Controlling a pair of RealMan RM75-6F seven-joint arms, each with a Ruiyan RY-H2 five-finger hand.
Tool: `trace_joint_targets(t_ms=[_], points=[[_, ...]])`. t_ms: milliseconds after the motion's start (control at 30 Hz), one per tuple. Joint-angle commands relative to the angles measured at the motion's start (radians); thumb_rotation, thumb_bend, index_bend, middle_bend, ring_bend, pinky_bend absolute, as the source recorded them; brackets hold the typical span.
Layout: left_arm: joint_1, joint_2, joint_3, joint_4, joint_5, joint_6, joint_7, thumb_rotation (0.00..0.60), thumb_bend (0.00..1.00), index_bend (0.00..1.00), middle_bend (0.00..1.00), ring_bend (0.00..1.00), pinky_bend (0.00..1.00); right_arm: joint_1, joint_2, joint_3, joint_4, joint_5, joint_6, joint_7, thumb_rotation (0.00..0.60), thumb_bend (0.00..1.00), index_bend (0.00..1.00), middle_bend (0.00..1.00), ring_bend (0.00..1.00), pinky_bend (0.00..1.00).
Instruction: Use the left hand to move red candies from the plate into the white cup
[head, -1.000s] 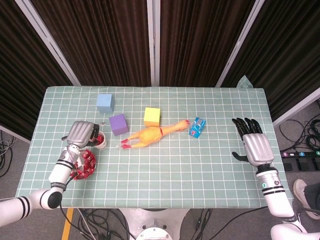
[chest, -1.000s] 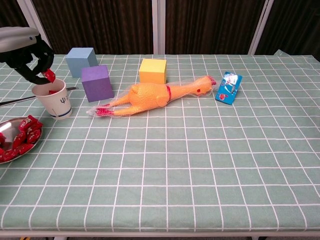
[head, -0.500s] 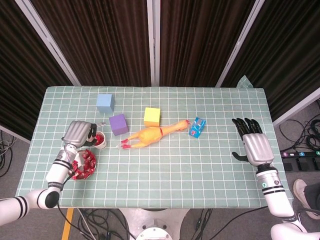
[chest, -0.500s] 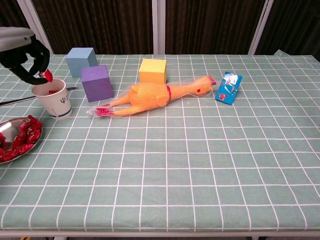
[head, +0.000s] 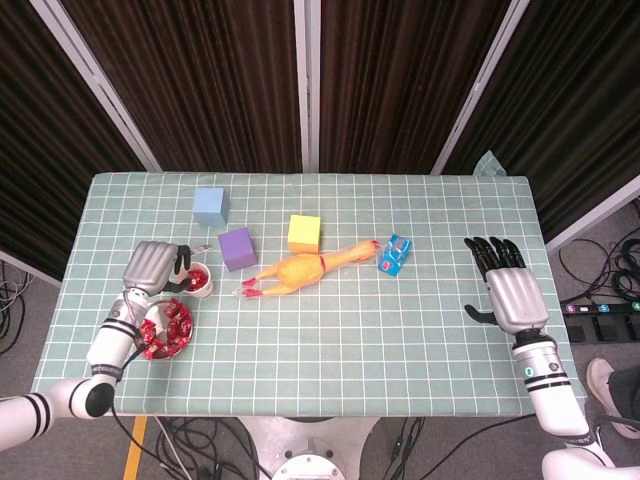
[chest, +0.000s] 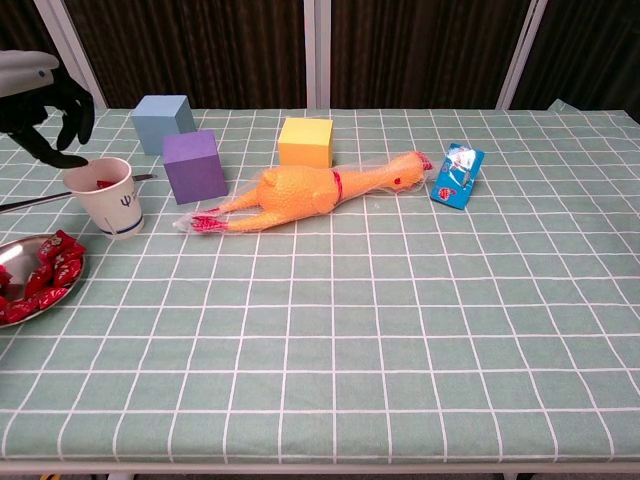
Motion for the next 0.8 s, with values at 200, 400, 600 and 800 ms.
trace_joint_targets(t_ms=[200, 400, 600, 800], points=[[0.101, 0.111, 0.033, -0.111, -0.025, 0.116, 0.027, 0.6, 0.23, 0.62, 0.71, 0.98, 1.0, 0.003, 0.0, 0.002, 0.009, 0.003, -0.009, 0.007, 0.6, 0.1, 0.03, 0.08, 0.0, 0.0], [0.17, 0.14, 0.092, -0.118, -0.09, 0.059, -0.031, 0.6, 0.19, 0.55, 0.67, 0.98, 1.0, 0.008, -0.008, -0.001, 0.024, 0.01, -0.027, 0.013, 0.6, 0.1, 0.03, 0.08, 0.0, 0.0], [0.195, 0.119, 0.113, -0.132, -0.053, 0.059, -0.066, 0.6, 0.19, 0.55, 0.68, 0.98, 1.0, 0.008, -0.009, -0.003, 0.023, 0.012, -0.027, 0.01, 0.6, 0.1, 0.03, 0.08, 0.0, 0.0], [0.196, 0.119, 0.125, -0.18, -0.042, 0.039, -0.06, 0.6, 0.18, 0.55, 0.67, 0.98, 1.0, 0.001, -0.001, -0.005, 0.022, 0.011, -0.022, 0.017, 0.6, 0.1, 0.03, 0.08, 0.0, 0.0]])
